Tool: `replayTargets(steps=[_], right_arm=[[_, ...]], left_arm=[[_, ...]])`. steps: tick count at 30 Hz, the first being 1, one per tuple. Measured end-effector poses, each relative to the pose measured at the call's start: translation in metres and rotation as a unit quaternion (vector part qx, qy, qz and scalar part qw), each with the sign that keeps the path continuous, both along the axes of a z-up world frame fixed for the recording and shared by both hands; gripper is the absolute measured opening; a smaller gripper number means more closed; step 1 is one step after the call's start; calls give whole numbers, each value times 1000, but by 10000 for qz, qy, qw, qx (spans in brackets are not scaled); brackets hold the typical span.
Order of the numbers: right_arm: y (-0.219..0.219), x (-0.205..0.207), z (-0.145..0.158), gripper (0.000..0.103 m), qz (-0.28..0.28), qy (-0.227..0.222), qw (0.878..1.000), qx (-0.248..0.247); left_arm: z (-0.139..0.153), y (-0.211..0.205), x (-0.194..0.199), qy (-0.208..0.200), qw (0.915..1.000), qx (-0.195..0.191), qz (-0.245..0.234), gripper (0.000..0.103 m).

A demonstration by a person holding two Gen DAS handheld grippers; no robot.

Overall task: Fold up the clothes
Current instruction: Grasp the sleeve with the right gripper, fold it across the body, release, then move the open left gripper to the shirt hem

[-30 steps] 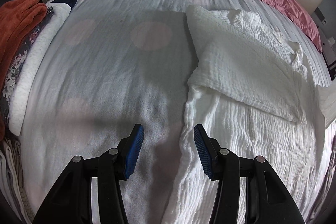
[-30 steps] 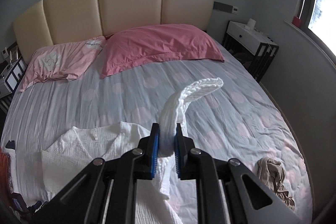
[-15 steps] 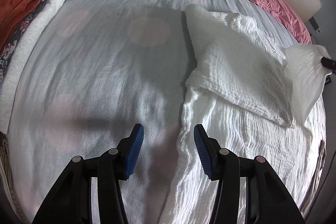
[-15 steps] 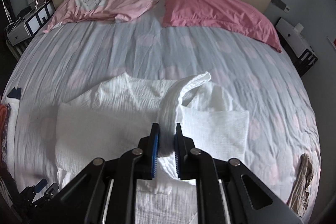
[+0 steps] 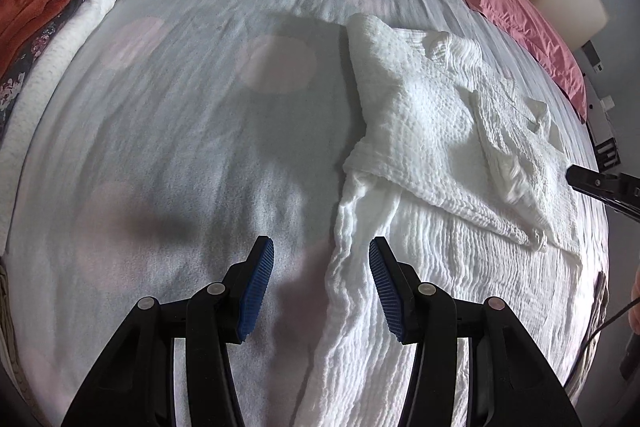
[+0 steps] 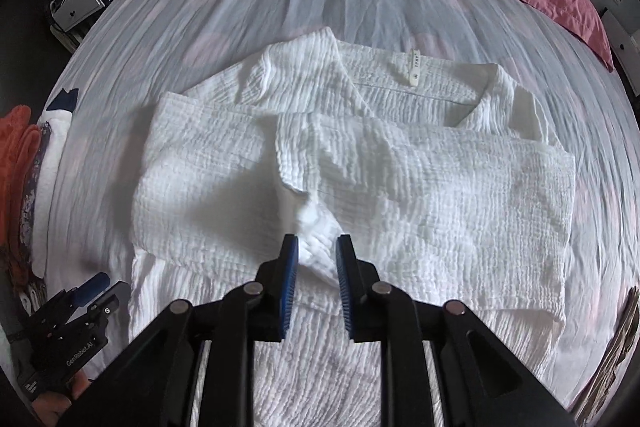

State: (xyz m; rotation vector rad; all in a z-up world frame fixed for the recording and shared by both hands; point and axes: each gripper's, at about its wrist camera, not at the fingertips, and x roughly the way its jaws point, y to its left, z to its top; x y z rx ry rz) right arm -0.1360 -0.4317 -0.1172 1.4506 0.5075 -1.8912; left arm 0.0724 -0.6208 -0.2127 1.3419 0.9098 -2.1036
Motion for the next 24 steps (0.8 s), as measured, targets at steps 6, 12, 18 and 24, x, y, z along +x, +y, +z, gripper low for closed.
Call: replayTargets(steps=[6,12,18,24], right_arm=[[81,-18,29,19,-546,-187,9977,-353],[208,-19,15,21,-1105,-249,9932,-264],[309,14,-18,34,-1451,-389,9873,-515],[354,44,-36,45,-1703,4,9851,-226]], left_arm=[[7,13,9,-132,9998,6,-153,52],[12,38,19,-324,9988,-47,-361,52],[21,76,44,-383,9969,-193,-664,52],[24,106,83,-640,9950,-325,-688,52]])
